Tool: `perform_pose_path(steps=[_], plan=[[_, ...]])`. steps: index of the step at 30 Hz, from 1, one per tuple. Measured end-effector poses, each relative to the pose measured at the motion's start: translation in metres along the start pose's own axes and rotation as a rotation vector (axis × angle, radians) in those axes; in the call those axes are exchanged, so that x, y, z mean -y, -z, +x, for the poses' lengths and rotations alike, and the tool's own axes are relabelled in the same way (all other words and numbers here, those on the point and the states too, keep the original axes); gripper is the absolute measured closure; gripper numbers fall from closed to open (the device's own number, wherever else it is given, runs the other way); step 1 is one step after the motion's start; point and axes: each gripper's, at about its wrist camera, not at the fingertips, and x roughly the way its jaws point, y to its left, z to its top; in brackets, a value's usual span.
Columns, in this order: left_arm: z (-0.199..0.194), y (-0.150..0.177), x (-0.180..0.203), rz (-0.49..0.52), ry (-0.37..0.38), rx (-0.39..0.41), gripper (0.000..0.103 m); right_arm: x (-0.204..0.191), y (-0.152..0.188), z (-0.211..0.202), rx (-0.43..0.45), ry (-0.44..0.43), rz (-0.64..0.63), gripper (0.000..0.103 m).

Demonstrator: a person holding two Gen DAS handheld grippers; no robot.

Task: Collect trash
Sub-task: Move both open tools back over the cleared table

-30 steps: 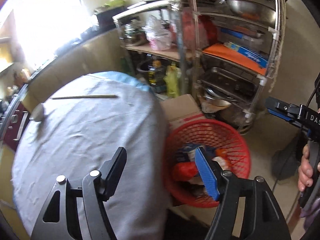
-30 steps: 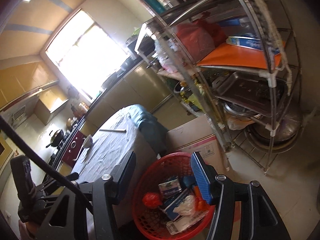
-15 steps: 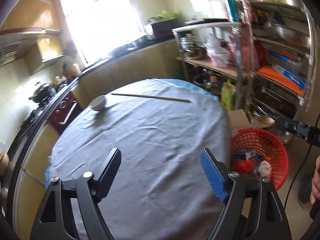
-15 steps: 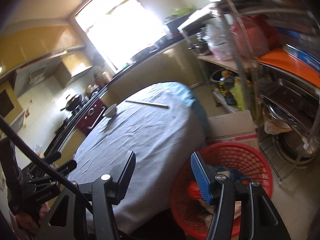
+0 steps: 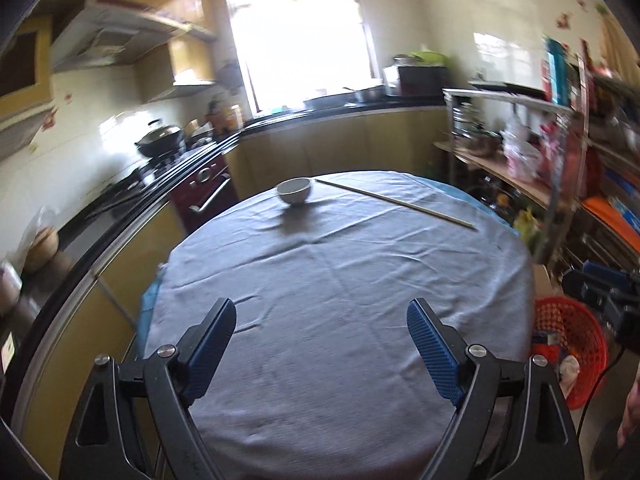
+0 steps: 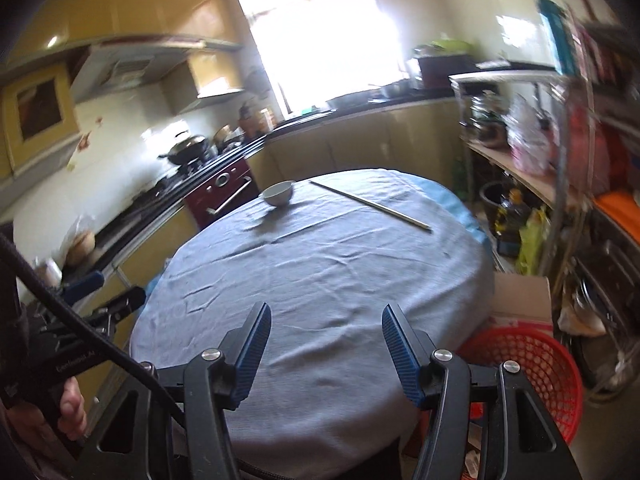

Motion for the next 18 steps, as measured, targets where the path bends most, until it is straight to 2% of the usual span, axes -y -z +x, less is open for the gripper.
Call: perform_pose_path(steps=[9, 18], plan=[[-0.003, 0.01, -0.06, -0.136, -0.079, 0.009, 0.015, -0.076, -0.009, 0.018, -0.018, -0.034, -0.131, 0.038], [-0.001, 0.019, -0.101, -0.233, -0.156, 0.007, 0.015, -0.118, -0.012, 0.029, -0.036, -0.075, -0.182, 0.038]])
